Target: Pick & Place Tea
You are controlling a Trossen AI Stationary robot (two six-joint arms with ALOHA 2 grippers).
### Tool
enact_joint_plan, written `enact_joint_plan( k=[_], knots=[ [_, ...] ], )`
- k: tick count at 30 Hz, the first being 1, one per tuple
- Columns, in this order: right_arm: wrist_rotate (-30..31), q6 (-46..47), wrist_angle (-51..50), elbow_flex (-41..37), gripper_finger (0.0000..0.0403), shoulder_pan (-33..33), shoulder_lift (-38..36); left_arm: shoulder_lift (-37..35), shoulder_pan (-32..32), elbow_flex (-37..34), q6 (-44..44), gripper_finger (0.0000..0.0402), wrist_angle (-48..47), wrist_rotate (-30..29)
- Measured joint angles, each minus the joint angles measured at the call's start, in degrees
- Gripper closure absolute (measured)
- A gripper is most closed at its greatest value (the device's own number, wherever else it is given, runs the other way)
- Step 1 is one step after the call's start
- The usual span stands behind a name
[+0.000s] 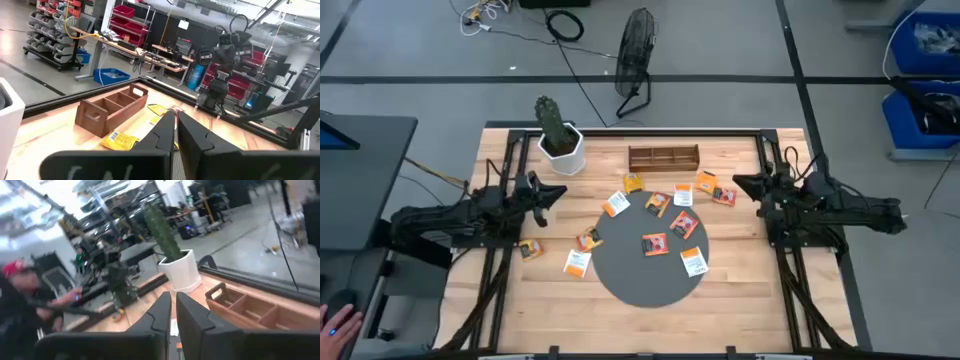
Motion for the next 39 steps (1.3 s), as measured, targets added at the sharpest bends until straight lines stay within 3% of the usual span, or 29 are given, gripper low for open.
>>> enact_joint_plan(
  k=[10, 14, 21, 28, 34, 39],
  knots=[
    [10.7, 2.1, 0.2, 5.3, 0.0367, 0.0, 5.8, 0.0, 0.1, -0.1, -4.5, 0.0378, 1.3, -1.0],
    [10.8, 1.9, -11.8, 13.3, 0.0367, 0.0, 12.8, 0.0, 0.1, -0.1, -4.5, 0.0378, 1.1, -1.1],
    [5.5, 3.4, -35.7, 28.2, 0.0362, -0.9, 29.4, 0.0, 0.1, -0.1, -4.5, 0.0378, 0.6, -1.2],
    [-4.9, 0.4, -49.6, 31.2, 0.0279, -6.9, 40.8, 0.0, 0.1, -0.1, -4.5, 0.0378, 0.5, -2.4],
    [-7.4, -8.1, -49.5, 28.8, 0.0191, -11.8, 48.1, 0.0, 0.1, -0.1, -4.5, 0.0378, 0.3, -2.4],
    [-10.8, -14.7, -46.2, 25.3, 0.0163, -14.7, 52.8, 0.0, 0.1, 0.0, -6.0, 0.0378, 0.3, -2.5]
  ],
)
